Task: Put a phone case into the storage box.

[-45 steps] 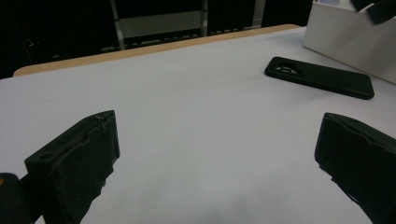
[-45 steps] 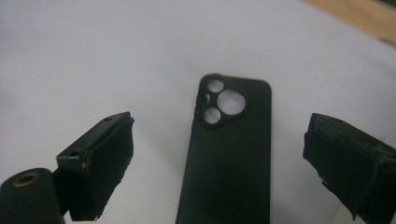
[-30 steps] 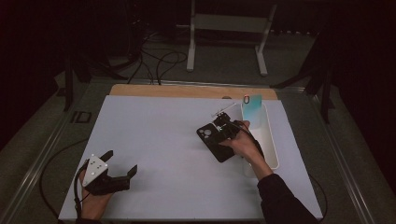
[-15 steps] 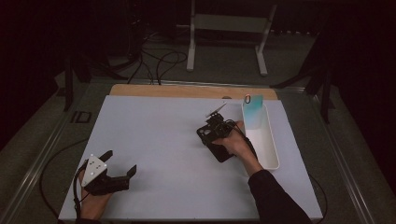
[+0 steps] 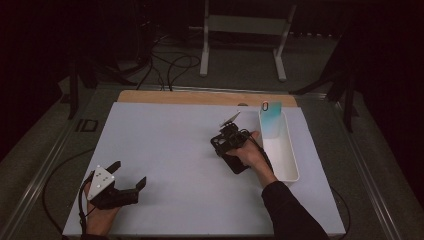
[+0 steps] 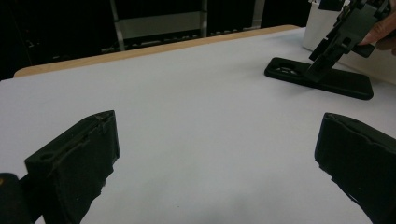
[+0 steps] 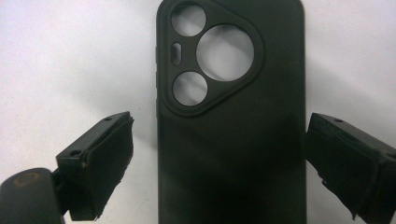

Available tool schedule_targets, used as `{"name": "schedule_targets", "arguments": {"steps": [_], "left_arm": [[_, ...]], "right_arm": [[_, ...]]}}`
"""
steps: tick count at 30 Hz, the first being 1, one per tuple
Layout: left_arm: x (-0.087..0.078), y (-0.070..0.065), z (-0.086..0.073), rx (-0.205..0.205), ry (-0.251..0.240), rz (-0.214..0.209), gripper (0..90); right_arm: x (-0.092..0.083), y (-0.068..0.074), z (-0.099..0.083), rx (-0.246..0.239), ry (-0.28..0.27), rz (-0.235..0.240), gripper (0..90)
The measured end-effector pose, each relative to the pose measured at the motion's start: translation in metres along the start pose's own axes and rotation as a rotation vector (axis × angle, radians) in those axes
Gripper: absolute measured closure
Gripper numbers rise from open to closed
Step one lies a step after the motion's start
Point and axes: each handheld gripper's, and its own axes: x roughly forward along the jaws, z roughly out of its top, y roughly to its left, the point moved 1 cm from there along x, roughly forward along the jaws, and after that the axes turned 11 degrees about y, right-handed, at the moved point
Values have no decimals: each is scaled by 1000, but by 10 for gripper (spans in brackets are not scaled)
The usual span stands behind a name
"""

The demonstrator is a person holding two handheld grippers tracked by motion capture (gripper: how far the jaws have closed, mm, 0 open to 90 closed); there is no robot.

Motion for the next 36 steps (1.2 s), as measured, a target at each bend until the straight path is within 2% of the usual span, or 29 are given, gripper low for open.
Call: {"name": "schedule_targets", "arguments": {"steps": [13, 17, 36], "left_arm": [[0, 0, 0, -1, -1, 0, 5], [0, 0, 0, -1, 0, 1, 5], [0, 0, 0, 1, 0, 2, 6]], "right_arm": [[7, -2, 1, 4, 19, -33, 86], [11, -3, 0, 9, 45, -53, 87], [11, -1, -3, 23, 63, -38, 151]]}}
